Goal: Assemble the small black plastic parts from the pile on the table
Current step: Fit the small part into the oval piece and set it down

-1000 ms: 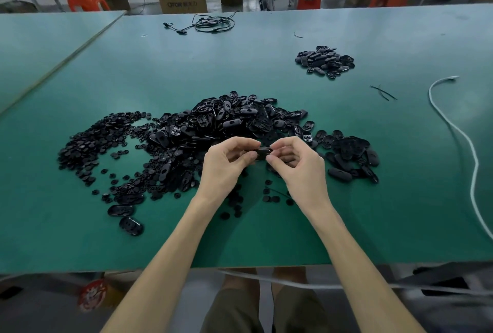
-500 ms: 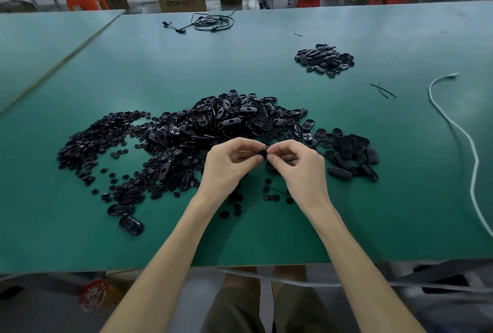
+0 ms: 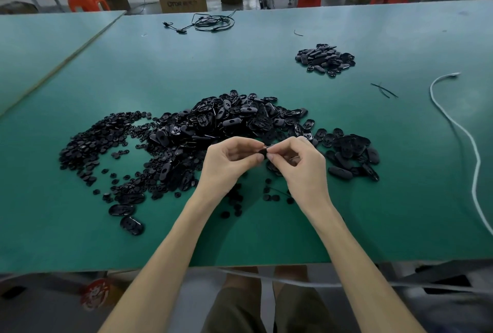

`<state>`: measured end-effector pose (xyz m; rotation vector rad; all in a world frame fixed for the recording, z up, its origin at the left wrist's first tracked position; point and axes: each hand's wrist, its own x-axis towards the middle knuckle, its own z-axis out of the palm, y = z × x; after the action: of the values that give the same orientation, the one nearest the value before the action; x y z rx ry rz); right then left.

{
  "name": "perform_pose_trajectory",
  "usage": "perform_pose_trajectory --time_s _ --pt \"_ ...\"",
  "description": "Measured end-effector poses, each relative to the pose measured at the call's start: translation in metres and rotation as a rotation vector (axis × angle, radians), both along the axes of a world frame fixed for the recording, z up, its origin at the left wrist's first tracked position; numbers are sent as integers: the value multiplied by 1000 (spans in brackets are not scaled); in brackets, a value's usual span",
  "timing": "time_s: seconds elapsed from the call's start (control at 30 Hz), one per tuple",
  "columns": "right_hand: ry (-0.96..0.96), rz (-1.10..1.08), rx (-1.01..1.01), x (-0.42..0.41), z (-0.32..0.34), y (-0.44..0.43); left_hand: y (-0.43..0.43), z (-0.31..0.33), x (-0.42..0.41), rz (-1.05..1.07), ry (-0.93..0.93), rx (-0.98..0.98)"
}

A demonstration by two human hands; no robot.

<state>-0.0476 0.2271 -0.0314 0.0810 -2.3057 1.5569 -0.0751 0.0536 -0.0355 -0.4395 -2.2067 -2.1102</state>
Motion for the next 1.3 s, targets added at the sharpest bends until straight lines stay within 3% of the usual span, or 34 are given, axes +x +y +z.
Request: perform_pose_trajectory --time_s 0.3,0.77,1.3 --pt "28 19 -29 0 3 -1 -2 2 1 -31 -106 182" --pt "86 30 -17 -1 -2 -2 -3 0 0 -49 -176 260" --pt "97 54 -51 1 -2 -4 -1 2 0 -81 -134 128"
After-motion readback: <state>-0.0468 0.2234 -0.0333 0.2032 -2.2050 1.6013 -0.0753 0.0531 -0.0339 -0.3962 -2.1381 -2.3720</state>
